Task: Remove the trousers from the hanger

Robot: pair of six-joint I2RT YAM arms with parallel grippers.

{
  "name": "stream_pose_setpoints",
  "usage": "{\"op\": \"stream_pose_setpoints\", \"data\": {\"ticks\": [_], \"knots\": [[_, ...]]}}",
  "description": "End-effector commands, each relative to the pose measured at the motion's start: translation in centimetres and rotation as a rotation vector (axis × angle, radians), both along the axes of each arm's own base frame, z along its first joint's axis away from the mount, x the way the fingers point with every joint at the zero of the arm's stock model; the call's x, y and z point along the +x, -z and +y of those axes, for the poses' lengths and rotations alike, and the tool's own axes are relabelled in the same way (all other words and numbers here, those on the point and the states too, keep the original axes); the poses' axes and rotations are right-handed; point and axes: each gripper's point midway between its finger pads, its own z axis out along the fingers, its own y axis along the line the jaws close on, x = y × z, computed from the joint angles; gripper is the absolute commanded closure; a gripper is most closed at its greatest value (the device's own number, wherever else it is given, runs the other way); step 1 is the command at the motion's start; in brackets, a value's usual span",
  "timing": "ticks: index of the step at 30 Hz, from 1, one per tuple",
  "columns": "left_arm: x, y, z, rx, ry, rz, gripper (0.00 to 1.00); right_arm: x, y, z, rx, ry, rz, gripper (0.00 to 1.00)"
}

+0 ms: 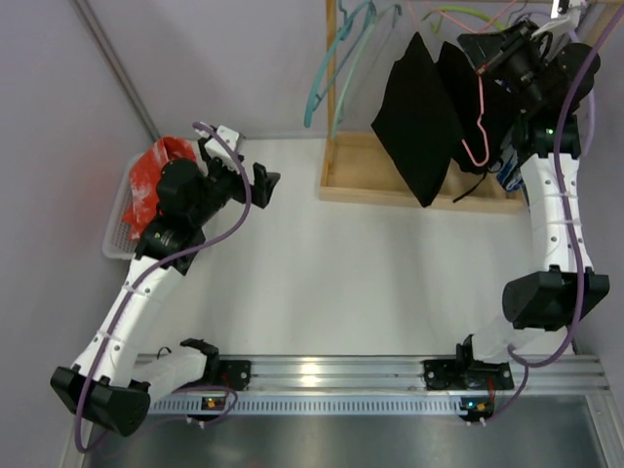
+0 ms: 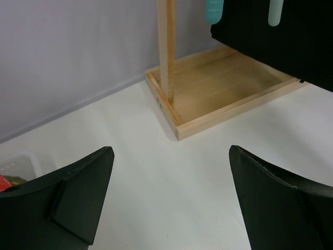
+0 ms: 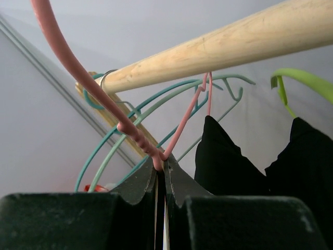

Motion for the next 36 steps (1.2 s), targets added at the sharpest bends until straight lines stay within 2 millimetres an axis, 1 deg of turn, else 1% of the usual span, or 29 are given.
{"op": "stream_pose_setpoints", "data": {"ticks": [1,2,3,4,5,6,8,9,11,12,13,15,17,18,19,20,22,23,24,25,26,27,28,29,30,31,32,33,36], "knots": [[-1.9,-3.8,-0.7,-0.010,0.077,-0.178,0.01,-5.5,-4.9,0.9,0.021,-0.026,-0.132,1.00],[-2.3,-3.6,-0.8,0.003,0.094,-0.191,0.01,-6.9,-5.4,1.0,0.027,-0.028,-0.139,1.00],[-2.5,-2.9,-1.1,0.020,0.113,-0.195,0.01,-6.8,-4.2,1.0,0.036,-0.029,-0.105,1.00],[-3.1,-2.8,-1.5,0.037,0.142,-0.210,0.02,-7.3,-4.0,1.1,0.050,-0.035,-0.092,1.00],[-3.4,-2.5,-1.7,0.079,0.160,-0.236,0.02,-8.8,-4.6,1.1,0.057,-0.035,-0.104,1.00],[-3.6,-1.3,-2.0,0.107,0.175,-0.233,0.01,-8.7,-3.3,1.1,0.065,-0.033,-0.064,1.00],[-4.4,-0.5,-2.8,0.174,0.218,-0.280,0.01,-10.5,-3.6,1.1,0.080,-0.026,-0.063,1.00],[-4.7,0.6,-3.2,0.195,0.233,-0.278,0.01,-10.5,-2.5,0.8,0.091,-0.012,-0.033,1.00],[-5.6,1.1,-4.7,0.219,0.285,-0.316,0.01,-12.1,-2.5,0.7,0.103,0.002,-0.026,1.00],[-5.7,1.9,-5.2,0.225,0.298,-0.308,0.01,-12.2,-1.7,0.4,0.115,0.027,-0.003,1.00],[-6.1,1.4,-6.4,0.208,0.323,-0.339,0.02,-12.3,-0.8,0.3,0.125,0.044,0.036,1.00],[-5.9,2.0,-7.6,0.194,0.312,-0.326,0.01,-13.4,-0.2,0.1,0.140,0.075,0.056,1.00],[-7.1,1.4,-10.2,0.132,0.359,-0.333,0.01,-14.1,0.4,-0.7,0.178,0.131,0.081,1.00],[-7.0,1.4,-10.9,0.120,0.349,-0.327,0.02,-14.2,0.5,-1.2,0.203,0.168,0.083,1.00],[-7.9,2.1,-12.9,0.106,0.387,-0.301,0.01,-14.4,0.7,-0.4,0.210,0.157,0.090,1.00],[-8.3,1.8,-14.0,0.081,0.397,-0.309,0.01,-14.8,0.7,-0.3,0.214,0.166,0.095,1.00],[-9.9,2.3,-16.9,0.048,0.438,-0.286,0.02,-15.2,0.2,-0.1,0.219,0.195,0.087,1.00],[-10.5,1.6,-17.8,0.019,0.450,-0.308,0.02,-15.4,0.0,-0.2,0.219,0.210,0.089,1.00],[-12.1,1.4,-19.4,-0.003,0.494,-0.318,0.01,-15.4,-0.2,-0.5,0.226,0.242,0.086,1.00],[-11.4,2.2,-20.0,0.005,0.439,-0.304,0.01,-15.4,-0.4,-0.7,0.233,0.260,0.087,1.00],[-11.8,2.2,-20.7,-0.002,0.437,-0.309,0.01,-15.7,-0.9,-0.8,0.237,0.267,0.083,1.00],[-13.0,1.4,-21.9,-0.043,0.458,-0.328,0.02,-15.4,-0.6,-1.4,0.243,0.313,0.103,1.00],[-13.1,1.3,-22.5,-0.061,0.450,-0.320,0.01,-15.2,-0.5,-1.6,0.244,0.329,0.116,1.00],[-13.1,2.3,-23.7,-0.054,0.457,-0.304,0.01,-15.1,-0.6,-1.7,0.247,0.342,0.120,1.00],[-13.9,1.2,-24.7,-0.094,0.469,-0.319,0.01,-14.9,-0.1,-1.8,0.245,0.365,0.144,1.00],[-14.2,1.1,-25.4,-0.115,0.468,-0.304,0.01,-14.7,0.2,-1.8,0.245,0.375,0.154,1.00],[-14.0,2.2,-26.6,-0.105,0.465,-0.274,0.01,-14.3,0.4,-1.8,0.244,0.385,0.166,1.00],[-14.4,1.0,-27.4,-0.141,0.469,-0.274,0.01,-14.2,0.7,-1.8,0.244,0.397,0.178,1.00],[-13.7,1.5,-29.9,-0.156,0.440,-0.234,0.01,-13.6,1.4,-1.3,0.242,0.396,0.203,1.00]]}}
